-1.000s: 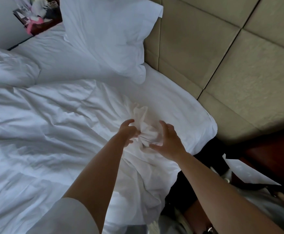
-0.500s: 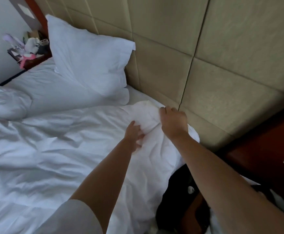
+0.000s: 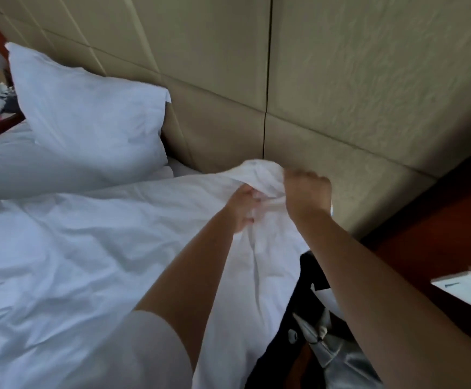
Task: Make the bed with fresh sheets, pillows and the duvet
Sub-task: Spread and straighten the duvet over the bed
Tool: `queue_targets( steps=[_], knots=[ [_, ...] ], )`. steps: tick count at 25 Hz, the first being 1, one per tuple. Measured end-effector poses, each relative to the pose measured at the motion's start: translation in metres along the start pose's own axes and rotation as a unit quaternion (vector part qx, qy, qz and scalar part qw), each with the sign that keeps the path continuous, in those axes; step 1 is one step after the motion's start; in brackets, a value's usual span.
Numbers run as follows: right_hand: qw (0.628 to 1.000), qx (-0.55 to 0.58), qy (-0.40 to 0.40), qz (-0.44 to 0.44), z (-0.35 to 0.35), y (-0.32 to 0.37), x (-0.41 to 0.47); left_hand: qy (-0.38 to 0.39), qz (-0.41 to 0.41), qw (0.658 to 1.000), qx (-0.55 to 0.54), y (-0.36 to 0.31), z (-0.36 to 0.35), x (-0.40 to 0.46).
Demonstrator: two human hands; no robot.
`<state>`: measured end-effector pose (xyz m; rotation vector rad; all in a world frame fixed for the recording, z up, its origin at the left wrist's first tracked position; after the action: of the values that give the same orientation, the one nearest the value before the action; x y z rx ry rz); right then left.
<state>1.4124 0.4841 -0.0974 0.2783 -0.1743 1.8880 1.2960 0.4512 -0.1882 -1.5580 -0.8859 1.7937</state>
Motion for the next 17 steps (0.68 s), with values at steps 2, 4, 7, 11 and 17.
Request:
queue_targets(
  steps=[2, 4, 7, 11, 17],
  knots=[
    [0.974, 0.038, 0.208, -0.080, -0.057, -0.010, -0.017, -0.005, 0.073, 0.997, -0.014, 0.053, 0.005, 0.005],
    [0.950, 0.041, 0.294, -0.099, -0.095, -0.009, -0.041, -0.060, 0.128, 0.990, 0.007, 0.094, 0.019, 0.005],
    [0.941, 0.033, 0.326, -0.081, -0.125, -0.001, -0.073, -0.106, 0.109, 0.983, 0.099, 0.121, 0.039, 0.013],
    [0.934, 0.102, 0.323, -0.116, -0.153, 0.009, -0.077, -0.124, 0.095, 0.975, 0.157, 0.138, 0.053, 0.025],
    [0.907, 0.164, 0.377, -0.087, -0.160, 0.040, -0.093, -0.106, 0.111, 0.960, 0.234, 0.167, 0.066, 0.020]
  ],
)
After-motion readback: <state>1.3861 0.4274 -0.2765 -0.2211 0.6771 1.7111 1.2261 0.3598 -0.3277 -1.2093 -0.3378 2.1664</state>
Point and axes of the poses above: each hand's wrist, its own x-axis towards the middle knuckle, its own z-axis out of the back of the hand, y = z × x, the point moved 6 cm from there along x, towards the middle knuckle, and after that the axes turned 12 degrees about x, right-handed, at the moved point
